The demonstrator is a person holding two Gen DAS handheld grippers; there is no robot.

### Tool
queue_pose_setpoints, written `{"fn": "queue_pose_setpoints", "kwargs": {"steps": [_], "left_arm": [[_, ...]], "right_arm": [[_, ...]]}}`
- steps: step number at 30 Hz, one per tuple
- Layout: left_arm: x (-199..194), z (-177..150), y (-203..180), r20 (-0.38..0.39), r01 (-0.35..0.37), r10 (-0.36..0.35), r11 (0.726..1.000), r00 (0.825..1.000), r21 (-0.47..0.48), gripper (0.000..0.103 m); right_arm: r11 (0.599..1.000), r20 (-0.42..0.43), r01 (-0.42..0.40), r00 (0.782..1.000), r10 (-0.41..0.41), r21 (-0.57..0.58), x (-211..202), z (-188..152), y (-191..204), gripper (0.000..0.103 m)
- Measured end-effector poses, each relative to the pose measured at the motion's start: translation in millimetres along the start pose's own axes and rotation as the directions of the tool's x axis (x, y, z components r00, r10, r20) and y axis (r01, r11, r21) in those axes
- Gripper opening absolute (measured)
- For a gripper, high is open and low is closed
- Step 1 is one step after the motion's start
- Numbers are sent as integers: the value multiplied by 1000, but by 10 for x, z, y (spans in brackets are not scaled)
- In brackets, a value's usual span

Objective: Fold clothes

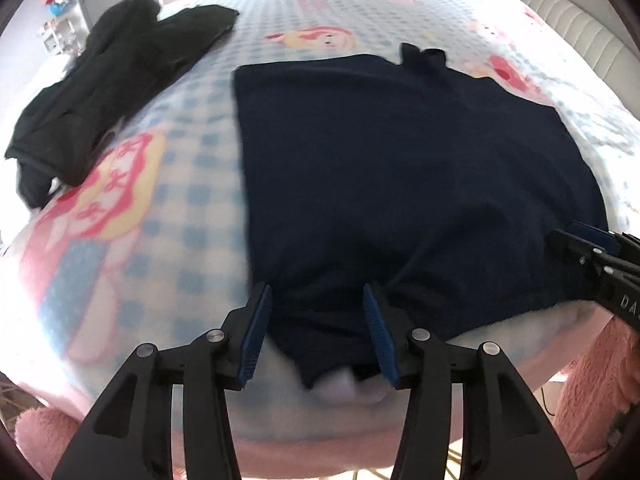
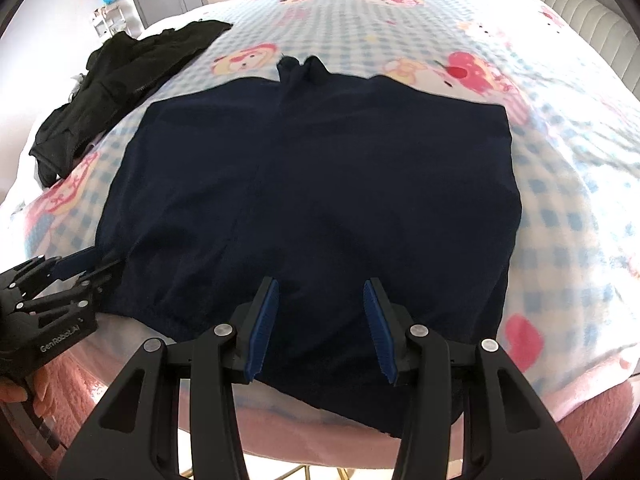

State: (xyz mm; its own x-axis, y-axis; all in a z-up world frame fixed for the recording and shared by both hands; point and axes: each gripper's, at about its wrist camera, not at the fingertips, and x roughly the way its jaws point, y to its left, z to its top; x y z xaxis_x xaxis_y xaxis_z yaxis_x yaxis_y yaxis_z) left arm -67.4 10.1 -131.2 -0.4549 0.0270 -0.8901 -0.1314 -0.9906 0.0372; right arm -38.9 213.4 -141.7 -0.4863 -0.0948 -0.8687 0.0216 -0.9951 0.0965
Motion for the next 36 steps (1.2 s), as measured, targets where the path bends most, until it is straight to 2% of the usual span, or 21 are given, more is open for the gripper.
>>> {"fn": "queue_pose_setpoints", "kwargs": {"steps": [1,2,5,8,10,12,14,17,20,22,24,27,30,31,33,35,36], "left_arm": [[-17,-2,56,-5,-26,26,1000,1000,-12,63],[-34,-3,138,-10,-26,26,999,1000,-40,64],[-86,-5,307,3,27,-27,991,1000,-128,64],[-170,45,284,68,52,-43,990,997,-132,59],[-172,103,230,89,96,-86,988,992,-120,58],[-161,166,169,102,147,-137,984,985,-103,58],[-71,236,87,89,162,-155,984,984,-78,58],[79,228,119,32,102,-100,992,995,-76,59],[129,158,281,2,48,-48,994,999,-103,60],[88,160,366,0,31,-31,991,1000,-129,60],[7,196,387,22,21,-18,988,1000,-151,58],[-99,301,186,79,91,-83,990,993,-105,57],[-116,300,-88,96,132,-130,991,987,-16,57],[-95,276,-155,89,117,-118,993,989,16,57],[16,236,-184,44,30,-32,998,999,50,57],[147,178,-52,-8,-19,19,1000,1000,22,60],[169,148,55,-22,-16,16,1000,1000,-10,60]], "right_arm": [[1000,1,-4,1000,4,7,2,4,-17,45],[1000,3,-9,1000,9,15,4,8,-34,45],[999,15,-11,1000,10,32,-19,35,-52,45],[999,62,20,998,-23,49,-110,70,-64,45],[997,90,51,994,-56,56,-182,81,-78,45],[997,80,49,995,-54,60,-172,85,-98,45],[997,51,54,997,-57,56,-95,68,-109,45],[997,8,63,998,-64,41,17,8,-97,45],[997,9,66,998,-66,27,41,-9,-89,45],[997,26,59,998,-60,46,-25,18,-114,45],[995,89,58,994,-66,82,-167,50,-172,45],[993,114,73,990,-83,89,-236,101,-202,45],[994,83,69,994,-77,89,-155,88,-191,45],[994,70,68,995,-74,86,-116,69,-180,45],[995,41,75,996,-78,64,-31,19,-152,45],[995,38,89,995,-90,41,-4,6,-123,45],[995,41,91,995,-92,36,-7,4,-119,45]]}}
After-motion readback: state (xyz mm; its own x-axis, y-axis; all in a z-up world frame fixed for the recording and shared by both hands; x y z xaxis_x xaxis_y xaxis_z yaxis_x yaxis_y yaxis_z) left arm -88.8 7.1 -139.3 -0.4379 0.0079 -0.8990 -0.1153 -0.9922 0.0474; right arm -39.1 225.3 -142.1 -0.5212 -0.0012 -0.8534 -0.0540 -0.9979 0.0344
